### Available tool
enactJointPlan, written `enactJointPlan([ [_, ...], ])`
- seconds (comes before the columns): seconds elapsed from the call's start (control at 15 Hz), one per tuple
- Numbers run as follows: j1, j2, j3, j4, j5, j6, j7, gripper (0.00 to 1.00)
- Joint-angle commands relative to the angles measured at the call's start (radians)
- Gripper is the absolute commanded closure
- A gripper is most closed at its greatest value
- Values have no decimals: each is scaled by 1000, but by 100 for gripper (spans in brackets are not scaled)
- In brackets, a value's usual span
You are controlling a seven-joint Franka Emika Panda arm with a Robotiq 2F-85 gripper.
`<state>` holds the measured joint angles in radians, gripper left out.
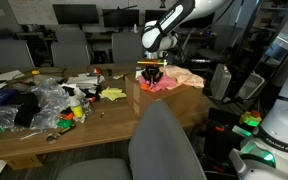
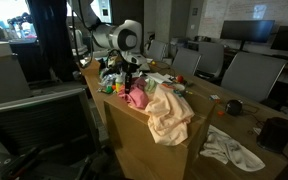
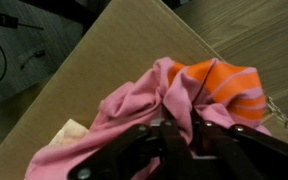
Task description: Pick up the clothes from the box and put it on the table.
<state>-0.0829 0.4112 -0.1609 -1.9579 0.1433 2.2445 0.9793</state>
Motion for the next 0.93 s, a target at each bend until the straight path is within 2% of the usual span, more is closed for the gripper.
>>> enactJointPlan([
  [0.0,4,-21,7,-11,26,-3,-10,96],
  [0.2,1,-66,24,-35,36,-17,-57,96],
  [0.6,5,-269,64,-140,44,-60,-222,96],
  [0.87,6,-397,88,-186,101,-150,-418,96],
])
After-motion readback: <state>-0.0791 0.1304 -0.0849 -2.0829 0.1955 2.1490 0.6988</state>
